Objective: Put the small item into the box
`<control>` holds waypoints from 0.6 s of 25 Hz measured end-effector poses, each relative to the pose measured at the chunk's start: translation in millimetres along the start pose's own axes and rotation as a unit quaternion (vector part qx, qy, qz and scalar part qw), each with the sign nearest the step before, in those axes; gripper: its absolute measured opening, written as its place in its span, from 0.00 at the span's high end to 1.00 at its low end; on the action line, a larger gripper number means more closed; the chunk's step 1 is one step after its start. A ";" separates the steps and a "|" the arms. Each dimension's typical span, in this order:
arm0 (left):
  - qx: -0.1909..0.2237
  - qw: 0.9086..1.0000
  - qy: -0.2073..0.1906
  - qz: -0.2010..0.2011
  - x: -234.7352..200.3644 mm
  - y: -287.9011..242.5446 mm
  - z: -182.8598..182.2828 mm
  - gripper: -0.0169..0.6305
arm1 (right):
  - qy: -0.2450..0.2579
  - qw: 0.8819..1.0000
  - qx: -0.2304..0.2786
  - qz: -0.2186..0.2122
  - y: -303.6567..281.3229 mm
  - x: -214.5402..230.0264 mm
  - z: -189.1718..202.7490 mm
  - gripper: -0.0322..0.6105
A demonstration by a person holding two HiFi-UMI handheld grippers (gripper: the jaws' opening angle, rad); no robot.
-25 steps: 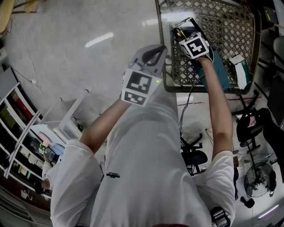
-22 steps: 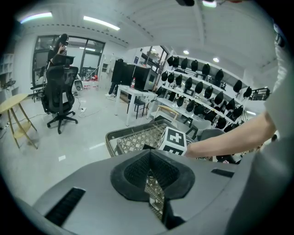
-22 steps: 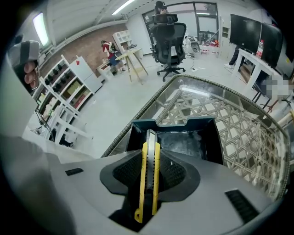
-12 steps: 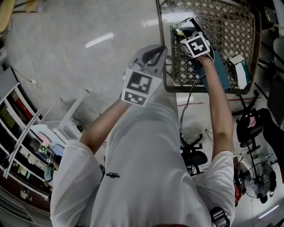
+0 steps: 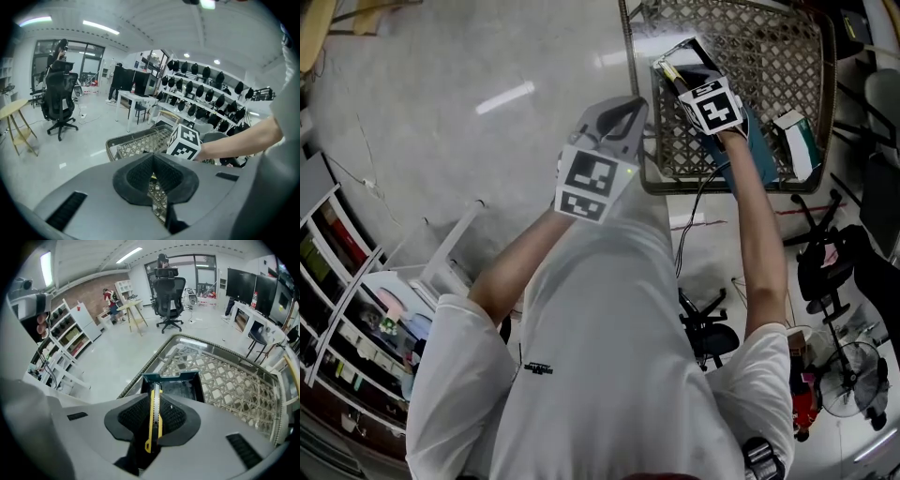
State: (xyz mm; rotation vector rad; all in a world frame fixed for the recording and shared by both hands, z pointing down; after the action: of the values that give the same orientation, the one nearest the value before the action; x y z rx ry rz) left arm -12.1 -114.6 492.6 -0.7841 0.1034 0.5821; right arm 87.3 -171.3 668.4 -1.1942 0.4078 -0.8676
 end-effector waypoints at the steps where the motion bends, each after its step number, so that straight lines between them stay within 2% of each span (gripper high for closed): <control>1: 0.002 1.000 -0.001 0.000 1.7 1.6 -0.9 0.97 | 0.000 1.000 0.006 0.002 5.5 -1.3 -0.6 0.85; 8: 0.014 1.000 -0.009 0.005 14.6 18.7 -7.9 0.97 | -0.006 0.998 0.048 0.034 52.0 -14.3 -6.3 0.91; 15: 0.027 0.999 -0.016 0.008 28.5 38.9 -16.4 0.97 | -0.012 0.993 0.102 0.059 111.9 -35.1 -12.5 0.92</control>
State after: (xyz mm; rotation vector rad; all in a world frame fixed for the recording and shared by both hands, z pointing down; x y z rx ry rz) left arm -6.9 -91.2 447.7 -0.7213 0.0962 0.6045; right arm 97.8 -140.3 555.1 -0.9813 0.3579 -0.7722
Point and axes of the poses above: the fingertips, and each gripper's own axes: y backward along the fingers, x to its right, z out of its underside, the point moved 2 cm from there along y, backward along the fingers, and after that the axes turned 3 degrees about -x, right-handed, at the moved point
